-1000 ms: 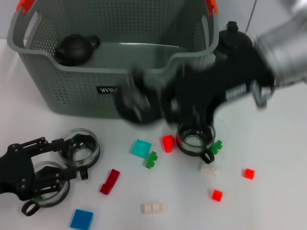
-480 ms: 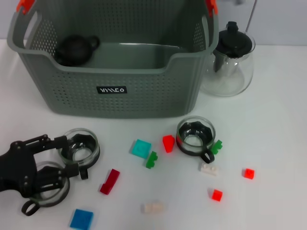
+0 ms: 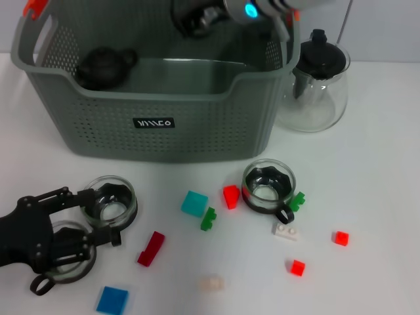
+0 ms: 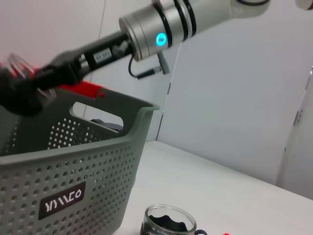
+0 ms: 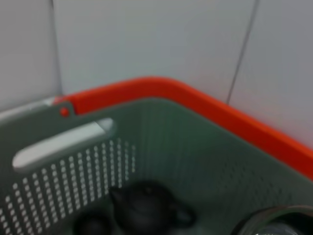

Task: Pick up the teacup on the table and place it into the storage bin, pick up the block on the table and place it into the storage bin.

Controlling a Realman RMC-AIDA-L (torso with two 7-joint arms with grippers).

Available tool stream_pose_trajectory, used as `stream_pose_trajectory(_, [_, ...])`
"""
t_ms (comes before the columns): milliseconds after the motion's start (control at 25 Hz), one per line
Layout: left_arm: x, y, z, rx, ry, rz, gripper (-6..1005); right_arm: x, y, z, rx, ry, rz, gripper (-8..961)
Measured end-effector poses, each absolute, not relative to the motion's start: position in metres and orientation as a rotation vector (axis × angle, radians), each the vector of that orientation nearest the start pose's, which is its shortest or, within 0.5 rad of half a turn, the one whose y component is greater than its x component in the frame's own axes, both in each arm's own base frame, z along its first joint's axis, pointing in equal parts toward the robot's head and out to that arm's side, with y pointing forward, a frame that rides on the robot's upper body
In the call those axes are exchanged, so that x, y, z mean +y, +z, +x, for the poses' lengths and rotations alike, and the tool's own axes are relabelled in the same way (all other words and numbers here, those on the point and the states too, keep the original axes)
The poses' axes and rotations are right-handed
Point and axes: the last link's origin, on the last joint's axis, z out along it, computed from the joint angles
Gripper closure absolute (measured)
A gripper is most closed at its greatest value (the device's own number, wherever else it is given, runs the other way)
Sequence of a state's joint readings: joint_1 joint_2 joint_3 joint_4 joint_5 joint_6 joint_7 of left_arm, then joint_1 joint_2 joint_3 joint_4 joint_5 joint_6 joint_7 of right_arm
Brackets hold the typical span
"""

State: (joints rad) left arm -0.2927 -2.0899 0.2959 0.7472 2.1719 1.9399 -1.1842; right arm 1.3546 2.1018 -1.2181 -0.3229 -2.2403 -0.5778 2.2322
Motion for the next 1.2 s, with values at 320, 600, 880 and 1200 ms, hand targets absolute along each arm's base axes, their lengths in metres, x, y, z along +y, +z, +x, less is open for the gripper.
stream_pose_trajectory(320, [0.225, 0.043, -0.325, -0.642, -0.853, -2.602, 218, 0.483, -0.094, 0.06, 0.632, 0.078, -2.489, 871])
stream_pose_trajectory(600, [0.226, 0.042, -0.324, -0.642, -0.853, -2.606, 219, 0.478, -0.096, 0.071, 0.658, 0.042, -2.514, 833])
stream_pose_trajectory(880, [0.225, 0.041, -0.324, -0.647, -0.859, -2.604, 219, 0.478, -0.093, 0.072, 0.708, 0.047, -2.507, 794])
stream_pose_trajectory(1200, [0.225, 0.041, -0.324, -0.642, -0.863, -2.604, 219, 0.488, -0.061, 0.041, 0.636, 0.274, -2.469, 711])
